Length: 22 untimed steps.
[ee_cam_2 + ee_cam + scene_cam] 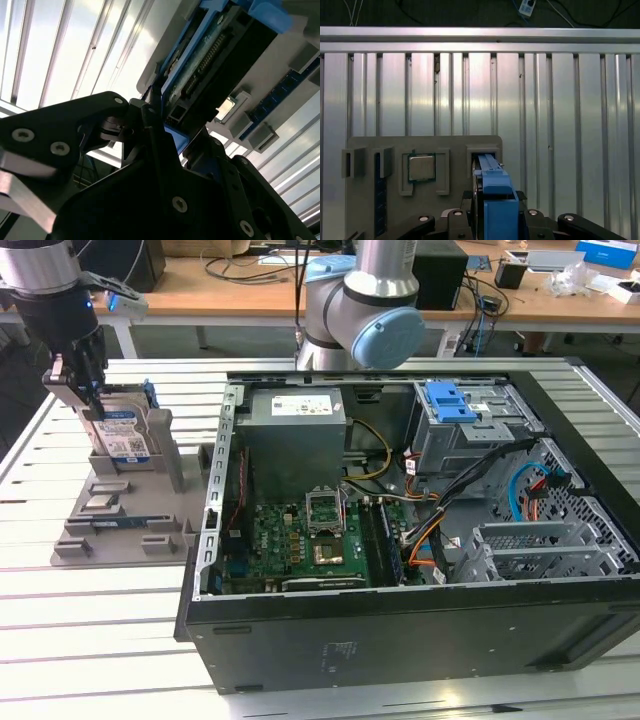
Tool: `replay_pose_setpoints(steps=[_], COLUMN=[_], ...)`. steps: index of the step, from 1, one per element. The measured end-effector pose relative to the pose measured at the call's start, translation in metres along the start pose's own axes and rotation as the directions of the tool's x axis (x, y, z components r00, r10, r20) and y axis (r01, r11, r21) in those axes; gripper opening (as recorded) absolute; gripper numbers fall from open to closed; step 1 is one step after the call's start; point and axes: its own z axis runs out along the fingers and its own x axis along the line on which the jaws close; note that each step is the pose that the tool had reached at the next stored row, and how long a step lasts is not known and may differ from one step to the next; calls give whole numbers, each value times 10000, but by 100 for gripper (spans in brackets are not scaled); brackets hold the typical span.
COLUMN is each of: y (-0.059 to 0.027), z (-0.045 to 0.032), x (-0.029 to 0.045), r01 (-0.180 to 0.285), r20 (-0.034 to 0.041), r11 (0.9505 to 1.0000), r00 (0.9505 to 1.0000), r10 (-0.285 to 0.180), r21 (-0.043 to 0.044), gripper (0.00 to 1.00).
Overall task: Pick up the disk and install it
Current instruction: 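Pick up the disk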
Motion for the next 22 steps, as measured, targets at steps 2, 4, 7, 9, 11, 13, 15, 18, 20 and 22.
replay_pose_setpoints(steps=[2, 4, 7, 9, 11, 13, 15, 18, 20, 22], y=[0, 0, 0, 0, 0, 0, 0, 0, 0, 0], z=[2, 3, 3, 4, 4, 4, 5, 5, 6, 6], x=[0, 0, 0, 0, 0, 0, 0, 0, 0, 0], r01=[0, 0, 0, 0, 0, 1, 1, 1, 0, 0], r20=[0, 0, 0, 0, 0, 0, 0, 0, 0, 0], r11=[10000, 10000, 10000, 10000, 10000, 10000, 10000, 10000, 10000, 10000], r00=[10000, 10000, 10000, 10000, 10000, 10000, 10000, 10000, 10000, 10000], r10=[0, 0, 0, 0, 0, -1, -1, -1, 0, 0], r21=[-3, 0, -1, -1, -1, -1, -1, -1, -1, -1], gripper=[42, 42, 42, 37, 37, 37, 37, 37, 37, 37])
